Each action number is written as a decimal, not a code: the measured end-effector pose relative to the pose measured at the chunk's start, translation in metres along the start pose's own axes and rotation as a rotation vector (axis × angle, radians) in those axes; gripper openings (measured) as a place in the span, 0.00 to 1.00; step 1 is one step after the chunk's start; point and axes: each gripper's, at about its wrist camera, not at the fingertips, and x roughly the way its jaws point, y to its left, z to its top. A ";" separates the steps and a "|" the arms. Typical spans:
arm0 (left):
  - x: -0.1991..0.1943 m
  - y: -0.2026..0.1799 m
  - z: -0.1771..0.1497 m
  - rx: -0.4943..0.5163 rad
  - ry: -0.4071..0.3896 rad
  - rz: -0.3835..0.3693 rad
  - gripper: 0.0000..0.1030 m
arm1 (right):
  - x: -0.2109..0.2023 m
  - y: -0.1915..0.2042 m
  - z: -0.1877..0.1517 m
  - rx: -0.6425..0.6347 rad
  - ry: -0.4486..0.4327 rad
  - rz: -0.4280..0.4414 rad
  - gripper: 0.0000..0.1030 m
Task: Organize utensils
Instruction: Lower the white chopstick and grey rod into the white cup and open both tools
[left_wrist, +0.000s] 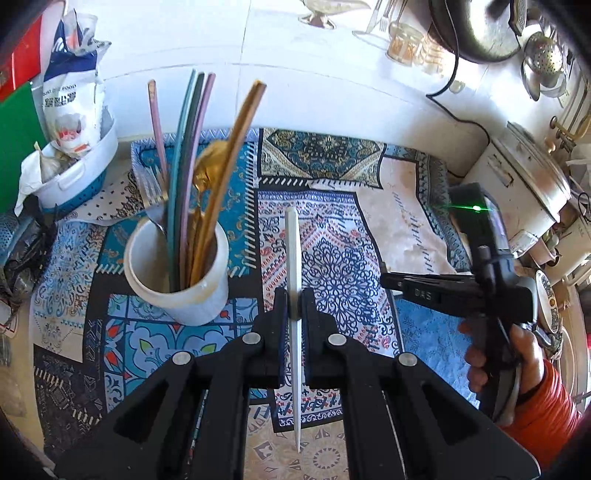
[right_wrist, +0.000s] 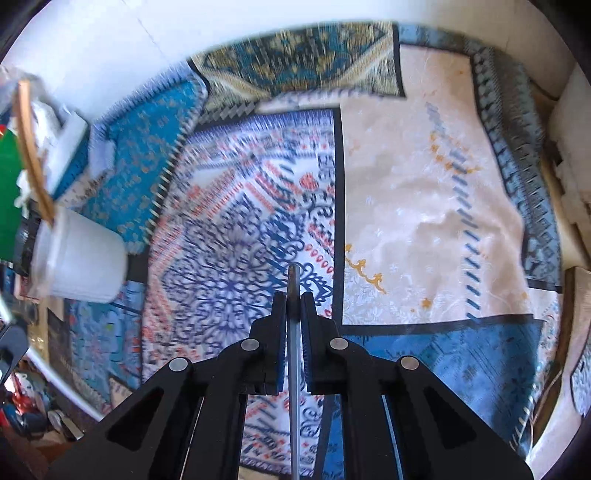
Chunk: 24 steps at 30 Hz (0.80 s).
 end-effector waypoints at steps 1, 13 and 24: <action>-0.003 0.001 0.002 0.000 -0.010 0.001 0.05 | -0.009 0.003 0.000 -0.002 -0.024 0.001 0.07; -0.051 0.005 0.030 0.016 -0.141 -0.041 0.05 | -0.097 0.041 -0.002 -0.082 -0.270 0.004 0.07; -0.090 0.013 0.052 0.049 -0.241 -0.073 0.05 | -0.151 0.069 0.007 -0.092 -0.431 0.012 0.07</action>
